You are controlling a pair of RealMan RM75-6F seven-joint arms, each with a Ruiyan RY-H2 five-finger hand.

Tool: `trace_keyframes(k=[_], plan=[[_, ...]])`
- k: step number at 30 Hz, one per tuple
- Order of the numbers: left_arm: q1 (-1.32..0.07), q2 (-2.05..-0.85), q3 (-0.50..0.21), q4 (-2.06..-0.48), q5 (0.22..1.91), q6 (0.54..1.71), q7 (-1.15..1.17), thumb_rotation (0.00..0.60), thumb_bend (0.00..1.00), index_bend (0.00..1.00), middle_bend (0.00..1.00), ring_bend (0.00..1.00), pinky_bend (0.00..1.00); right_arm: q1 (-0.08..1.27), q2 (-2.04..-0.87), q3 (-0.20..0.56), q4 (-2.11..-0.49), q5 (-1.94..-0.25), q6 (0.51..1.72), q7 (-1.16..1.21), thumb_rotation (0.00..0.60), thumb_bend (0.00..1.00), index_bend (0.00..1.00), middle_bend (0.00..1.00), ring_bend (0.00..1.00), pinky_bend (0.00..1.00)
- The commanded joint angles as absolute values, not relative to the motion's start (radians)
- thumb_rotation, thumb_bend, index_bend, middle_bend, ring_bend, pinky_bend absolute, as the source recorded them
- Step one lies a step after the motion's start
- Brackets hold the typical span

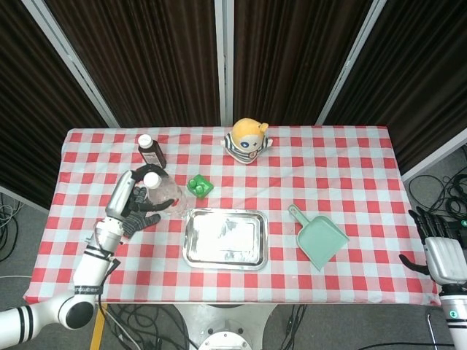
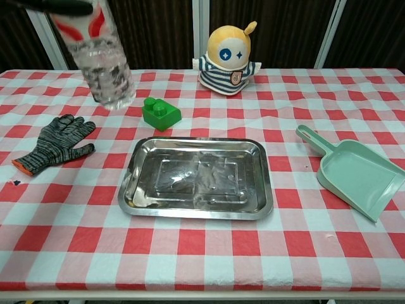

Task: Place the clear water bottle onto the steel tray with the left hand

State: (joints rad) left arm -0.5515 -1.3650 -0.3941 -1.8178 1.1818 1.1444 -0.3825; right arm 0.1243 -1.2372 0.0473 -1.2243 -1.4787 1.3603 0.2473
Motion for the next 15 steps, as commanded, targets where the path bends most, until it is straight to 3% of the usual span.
trace_keyframes(k=[1, 9, 15], plan=[[-0.566, -1.355, -0.436, -1.827, 1.186, 1.151, -0.380, 0.600, 0.26, 0.58, 0.64, 0.51, 0.56, 0.124, -1.237, 0.047, -1.223, -1.479, 1.360, 0.250, 0.600, 0.12, 0.00, 0.00, 0.00, 0.00], [-0.572, -1.394, -0.368, -1.811, 1.183, 1.102, -0.390, 0.600, 0.25, 0.58, 0.64, 0.51, 0.56, 0.124, -1.240, 0.048, -1.218, -1.475, 1.359, 0.247, 0.600, 0.12, 0.00, 0.00, 0.00, 0.00], [-0.532, -1.254, -0.389, -1.807, 1.176, 1.114, -0.371, 0.600, 0.25, 0.58, 0.64, 0.51, 0.56, 0.129, -1.244, 0.046, -1.211, -1.472, 1.343, 0.248, 0.600, 0.12, 0.00, 0.00, 0.00, 0.00]])
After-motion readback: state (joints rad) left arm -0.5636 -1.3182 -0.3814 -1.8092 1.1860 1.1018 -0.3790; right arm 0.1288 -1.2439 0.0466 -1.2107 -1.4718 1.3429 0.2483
